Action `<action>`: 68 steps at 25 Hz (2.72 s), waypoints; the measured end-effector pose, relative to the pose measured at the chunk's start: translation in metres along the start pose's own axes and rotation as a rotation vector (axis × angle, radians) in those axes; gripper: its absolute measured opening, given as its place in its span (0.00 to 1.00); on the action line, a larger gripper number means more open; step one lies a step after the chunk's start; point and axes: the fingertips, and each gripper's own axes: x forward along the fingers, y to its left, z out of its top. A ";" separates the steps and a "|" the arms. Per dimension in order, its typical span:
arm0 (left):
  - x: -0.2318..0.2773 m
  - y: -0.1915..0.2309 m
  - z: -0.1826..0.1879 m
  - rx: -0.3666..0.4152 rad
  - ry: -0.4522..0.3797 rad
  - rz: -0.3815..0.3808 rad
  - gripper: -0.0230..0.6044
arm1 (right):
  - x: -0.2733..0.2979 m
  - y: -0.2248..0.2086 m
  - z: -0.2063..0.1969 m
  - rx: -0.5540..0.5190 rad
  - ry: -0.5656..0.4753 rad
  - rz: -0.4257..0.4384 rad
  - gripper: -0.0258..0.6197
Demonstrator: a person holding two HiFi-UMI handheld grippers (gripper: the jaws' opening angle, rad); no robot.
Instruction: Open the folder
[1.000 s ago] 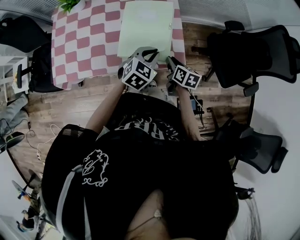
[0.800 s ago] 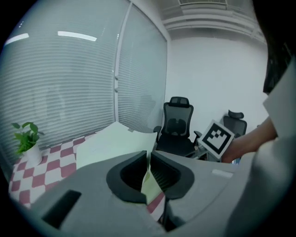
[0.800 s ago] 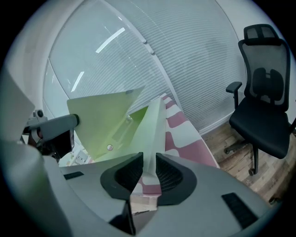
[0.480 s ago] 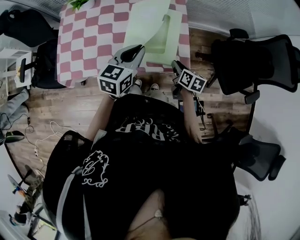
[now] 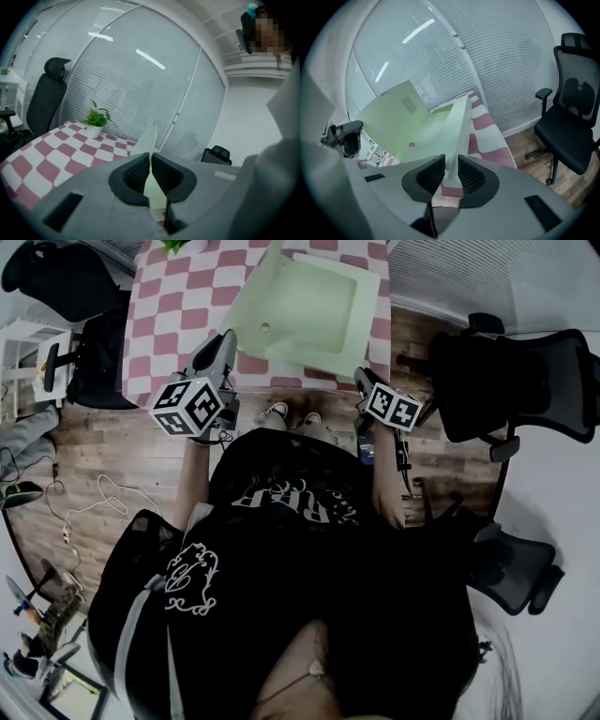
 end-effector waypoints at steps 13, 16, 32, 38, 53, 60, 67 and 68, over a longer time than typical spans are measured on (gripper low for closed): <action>-0.038 0.137 -0.029 -0.154 0.010 0.324 0.07 | 0.002 0.002 0.022 -0.036 -0.081 -0.092 0.13; -0.040 0.158 -0.042 -0.155 0.051 0.385 0.07 | -0.001 0.012 0.042 -0.050 -0.157 -0.088 0.13; -0.037 0.223 -0.095 -0.210 0.269 0.481 0.14 | 0.035 0.039 0.042 -0.189 -0.063 -0.178 0.12; -0.029 0.250 -0.125 -0.265 0.403 0.530 0.17 | 0.041 0.033 0.042 -0.184 -0.070 -0.213 0.09; -0.020 0.263 -0.146 -0.241 0.578 0.708 0.21 | 0.041 0.033 0.043 -0.182 -0.071 -0.202 0.09; -0.030 0.267 -0.140 -0.267 0.495 0.734 0.29 | 0.039 0.036 0.043 -0.185 -0.088 -0.186 0.09; -0.035 0.248 -0.112 0.075 0.518 0.695 0.32 | 0.034 0.038 0.042 -0.176 -0.099 -0.139 0.09; -0.034 0.246 -0.111 0.108 0.516 0.692 0.32 | 0.033 0.039 0.043 -0.168 -0.101 -0.129 0.09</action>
